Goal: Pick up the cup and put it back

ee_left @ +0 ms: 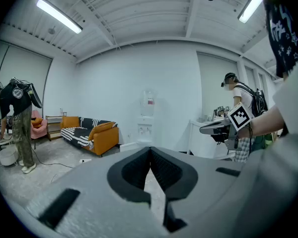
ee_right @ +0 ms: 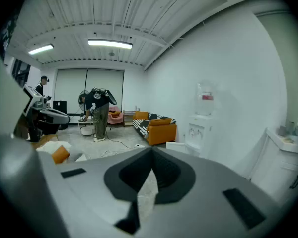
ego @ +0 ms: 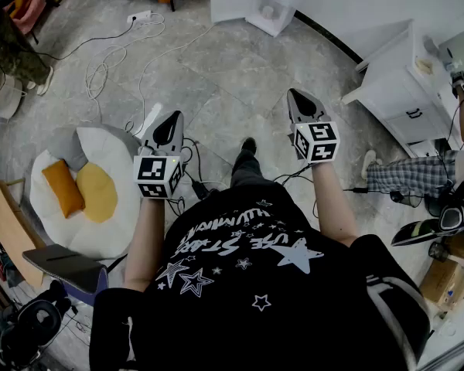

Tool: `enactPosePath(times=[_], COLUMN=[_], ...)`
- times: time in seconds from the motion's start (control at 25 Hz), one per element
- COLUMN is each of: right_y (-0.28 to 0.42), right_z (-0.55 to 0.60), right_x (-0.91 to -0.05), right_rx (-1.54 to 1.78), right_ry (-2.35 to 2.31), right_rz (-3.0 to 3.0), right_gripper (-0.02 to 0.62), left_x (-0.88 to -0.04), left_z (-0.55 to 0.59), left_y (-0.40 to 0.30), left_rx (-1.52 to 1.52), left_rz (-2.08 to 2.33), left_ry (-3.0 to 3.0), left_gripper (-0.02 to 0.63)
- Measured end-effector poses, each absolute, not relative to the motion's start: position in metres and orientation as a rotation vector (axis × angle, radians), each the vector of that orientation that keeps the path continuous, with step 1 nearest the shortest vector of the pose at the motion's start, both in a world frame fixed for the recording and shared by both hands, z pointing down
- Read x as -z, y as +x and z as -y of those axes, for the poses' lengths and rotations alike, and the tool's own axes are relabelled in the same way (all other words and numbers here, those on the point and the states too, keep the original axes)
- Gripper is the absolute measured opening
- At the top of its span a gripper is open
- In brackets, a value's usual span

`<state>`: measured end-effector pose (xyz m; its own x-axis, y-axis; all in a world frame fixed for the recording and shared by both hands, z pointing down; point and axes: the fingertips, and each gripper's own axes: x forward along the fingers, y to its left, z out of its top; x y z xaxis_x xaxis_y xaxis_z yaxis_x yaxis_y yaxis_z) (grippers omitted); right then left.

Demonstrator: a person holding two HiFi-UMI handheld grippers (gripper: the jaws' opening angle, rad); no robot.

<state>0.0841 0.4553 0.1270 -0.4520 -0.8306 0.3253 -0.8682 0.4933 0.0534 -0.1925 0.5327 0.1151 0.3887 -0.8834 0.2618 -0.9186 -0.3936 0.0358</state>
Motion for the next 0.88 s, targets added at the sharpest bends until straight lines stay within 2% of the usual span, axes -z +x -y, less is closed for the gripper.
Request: enactPosePath(times=[0.48, 0.8, 0.84, 0.88], right_y=[0.082, 0.107, 0.11, 0.114], right_z=[-0.466, -0.413, -0.401, -0.388], right_x=[-0.145, -0.15, -0.151, -0.151], right_rx=[-0.204, -0.279, -0.297, -0.319], right_ry=[1.428, 1.526, 1.525, 1.523], right_rz=[2.402, 2.434, 2.452, 2.466], right_gripper=[0.006, 0.008, 0.022, 0.075], left_x=[-0.146, -0.16, -0.159, -0.158], left_z=[-0.543, -0.476, -0.46, -0.444], left_y=[-0.19, -0.171, -0.167, -0.163], left_rx=[-0.343, -0.373, -0.377, -0.385], left_rz=[1.544, 1.487, 1.488, 1.487], left_ry=[2.421, 2.414, 2.417, 2.421], left_gripper=[0.011, 0.011, 0.011, 0.011])
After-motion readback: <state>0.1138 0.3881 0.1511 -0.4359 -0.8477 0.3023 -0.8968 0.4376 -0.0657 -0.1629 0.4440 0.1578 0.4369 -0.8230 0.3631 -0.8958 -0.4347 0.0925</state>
